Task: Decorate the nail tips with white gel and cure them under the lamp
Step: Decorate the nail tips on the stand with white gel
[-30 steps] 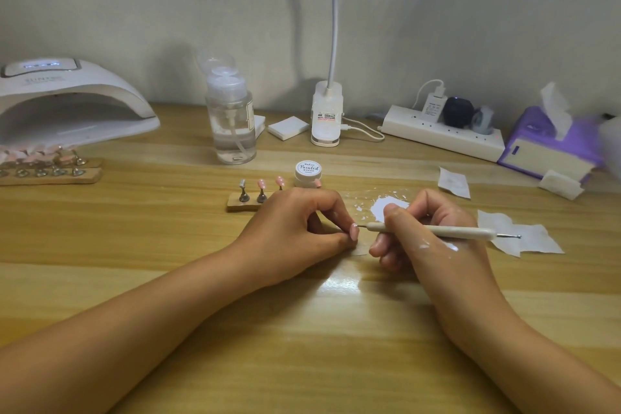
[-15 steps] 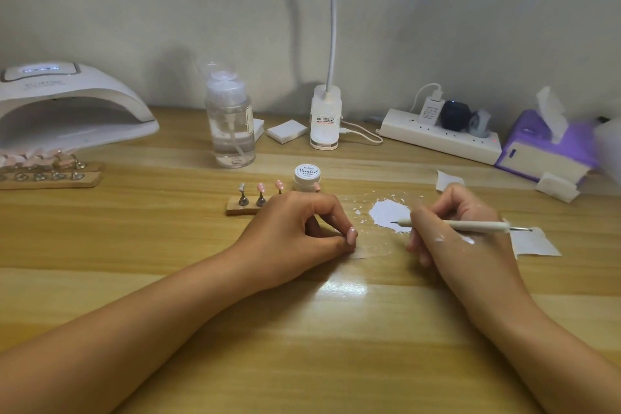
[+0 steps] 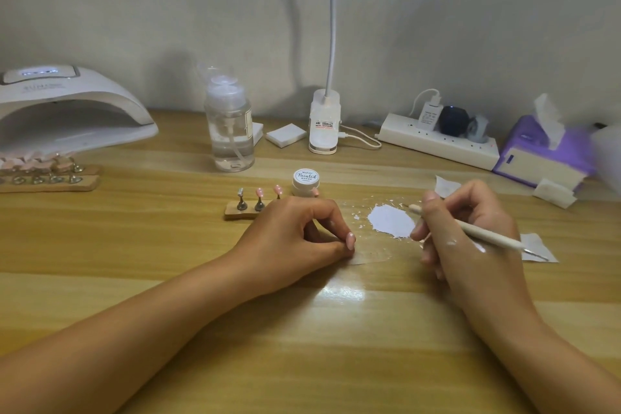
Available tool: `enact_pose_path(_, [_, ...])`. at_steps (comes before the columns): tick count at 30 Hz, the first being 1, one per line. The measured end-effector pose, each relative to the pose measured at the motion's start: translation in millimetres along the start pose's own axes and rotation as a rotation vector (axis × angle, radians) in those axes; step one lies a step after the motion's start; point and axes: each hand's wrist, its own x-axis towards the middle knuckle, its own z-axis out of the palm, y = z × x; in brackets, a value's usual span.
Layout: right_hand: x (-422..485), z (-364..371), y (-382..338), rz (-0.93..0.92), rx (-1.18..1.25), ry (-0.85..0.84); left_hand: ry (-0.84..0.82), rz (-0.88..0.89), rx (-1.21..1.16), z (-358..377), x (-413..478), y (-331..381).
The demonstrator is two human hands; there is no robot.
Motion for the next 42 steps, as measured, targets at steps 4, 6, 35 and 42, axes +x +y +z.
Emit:
enact_pose_path(4, [-15,15,-10,0.13,0.32,-0.115,0.004,-0.009,-0.006,0,1,1])
enact_pose_path(6, [-20,21,-10,0.198,0.356,-0.17,0.006,-0.013,0.009,-1,1,2])
enact_pose_path(35, [-20,23,-12,0.208,0.32,-0.219,-0.011,-0.004,0.007,-1,1,3])
enact_pose_path(42, [-21,23,-13,0.198,0.317,-0.227,-0.006,-0.006,0.013,0,1,3])
